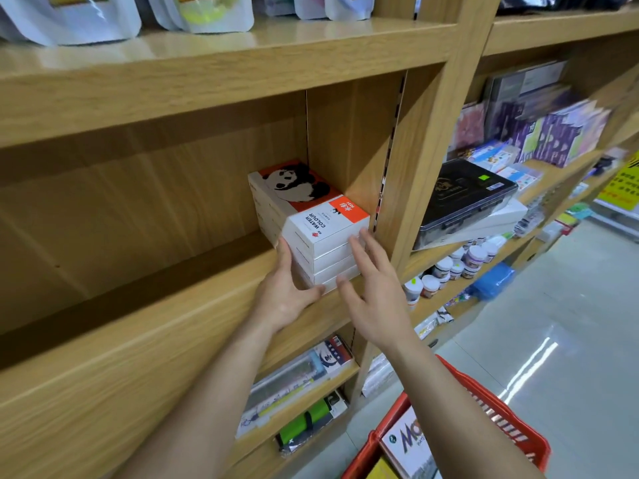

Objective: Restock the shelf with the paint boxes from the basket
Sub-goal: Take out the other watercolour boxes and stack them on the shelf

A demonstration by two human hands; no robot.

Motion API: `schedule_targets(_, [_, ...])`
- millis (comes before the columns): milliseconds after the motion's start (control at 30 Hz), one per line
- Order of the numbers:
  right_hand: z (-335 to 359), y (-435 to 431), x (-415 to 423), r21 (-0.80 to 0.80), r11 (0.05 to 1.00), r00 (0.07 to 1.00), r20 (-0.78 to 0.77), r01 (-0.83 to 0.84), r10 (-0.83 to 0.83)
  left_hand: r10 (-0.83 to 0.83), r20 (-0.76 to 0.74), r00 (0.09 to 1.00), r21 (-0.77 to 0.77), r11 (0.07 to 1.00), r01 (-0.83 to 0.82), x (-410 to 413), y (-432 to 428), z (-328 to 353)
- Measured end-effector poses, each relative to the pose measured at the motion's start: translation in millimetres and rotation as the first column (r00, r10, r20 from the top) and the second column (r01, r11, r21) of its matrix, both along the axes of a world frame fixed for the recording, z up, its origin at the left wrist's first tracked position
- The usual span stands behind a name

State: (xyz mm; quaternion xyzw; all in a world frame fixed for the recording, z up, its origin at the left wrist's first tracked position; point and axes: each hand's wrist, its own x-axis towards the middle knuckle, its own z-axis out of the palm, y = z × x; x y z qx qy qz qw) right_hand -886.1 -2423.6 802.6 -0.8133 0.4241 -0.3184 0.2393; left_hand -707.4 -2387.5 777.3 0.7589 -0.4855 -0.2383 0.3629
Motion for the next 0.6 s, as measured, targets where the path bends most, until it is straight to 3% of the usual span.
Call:
schedule_targets(200, [-11,16,-16,0.075,0.995,0.993,0.093,0.059,-0.066,0.007,0.003,1.0,0.035,0.999,-0.007,-1,7,12])
schedule_targets(300, [-33,37,-52,0.126,0.983,0.984,0.107,0.131,-0.145,0.045,0.093,0.995,-0.167,0.986,-0.029,-11,44,13])
schedule_targets(367, [-58,51,-90,0.172,0.96,0.972,0.051,0.219,-0.231,-0.033,0.164,0.986,-0.335,0.938,0.087,-29,78,1])
schedule_targets(400, [-73,57,-112,0.204,0.94,0.96,0.002,0.273,-0.279,-0.102,0.185,0.977,-0.347,0.924,0.162,-43,93,-8])
schedule_targets(500, [-126,72,-180,0.323,0.849,0.907,-0.208,0.418,-0.367,-0.327,0.214,0.92,-0.184,0.912,0.367,-91,116,-51])
schedule_targets(600, [-178,86,-236,0.466,0.724,0.857,-0.355,0.509,-0.374,-0.477,0.121,0.871,0.082,0.879,0.47,-135,111,-112])
